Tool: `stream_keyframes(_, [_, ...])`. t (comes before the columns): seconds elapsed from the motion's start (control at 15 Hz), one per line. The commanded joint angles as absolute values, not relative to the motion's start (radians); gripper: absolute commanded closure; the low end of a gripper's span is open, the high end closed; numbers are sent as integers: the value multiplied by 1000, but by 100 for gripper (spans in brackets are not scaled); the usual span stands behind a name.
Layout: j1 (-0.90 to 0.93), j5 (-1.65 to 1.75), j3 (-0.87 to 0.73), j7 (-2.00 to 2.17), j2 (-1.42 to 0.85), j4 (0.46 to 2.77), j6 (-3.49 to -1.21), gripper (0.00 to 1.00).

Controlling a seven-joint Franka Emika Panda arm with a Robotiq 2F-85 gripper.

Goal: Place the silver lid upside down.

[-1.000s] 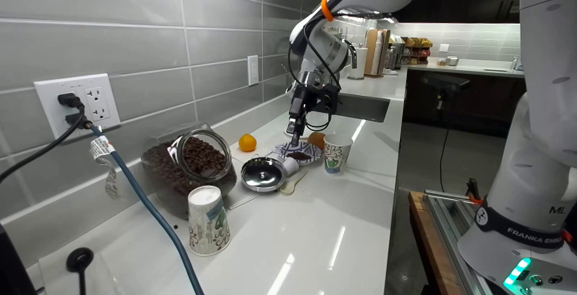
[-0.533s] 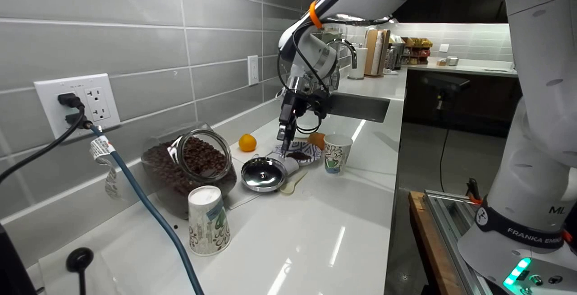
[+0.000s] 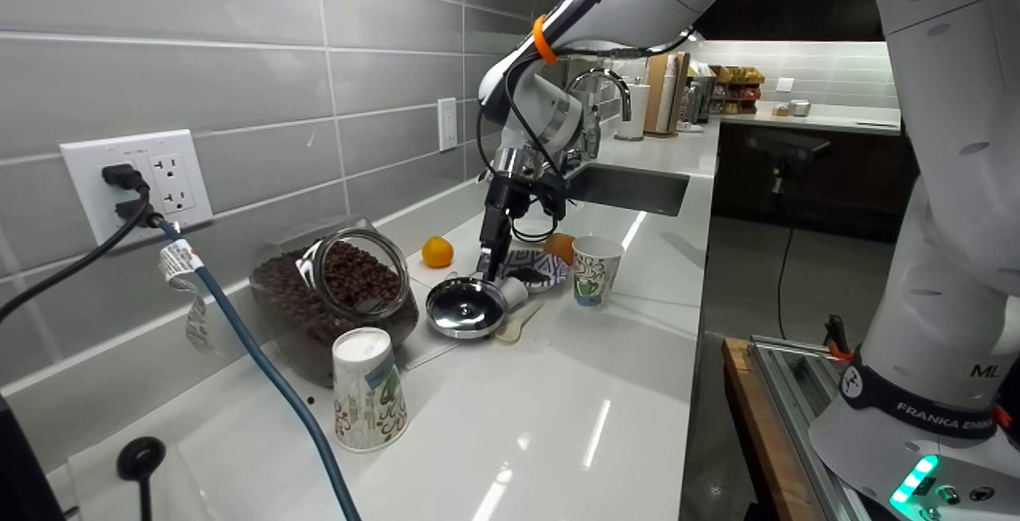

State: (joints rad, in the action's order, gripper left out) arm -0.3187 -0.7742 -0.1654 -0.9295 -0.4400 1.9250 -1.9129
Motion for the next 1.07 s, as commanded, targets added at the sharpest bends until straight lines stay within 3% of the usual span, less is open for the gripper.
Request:
stream_keyframes(0.0, [-315,-750,-151,-904,-466,1901,-1950,41])
stream_keyframes(0.33, [-321,-750,-139,-905,-477,1899,-1961,40])
stream_keyframes(0.67, [-329,-763,-130,-911,-483,1893,-1938,61])
stream_keyframes(0.93, [-333,-768,-126,-912,-484,1891,-1931,65])
stream_keyframes(1.0, [-335,-770,-125,-913,-484,1889,-1930,77])
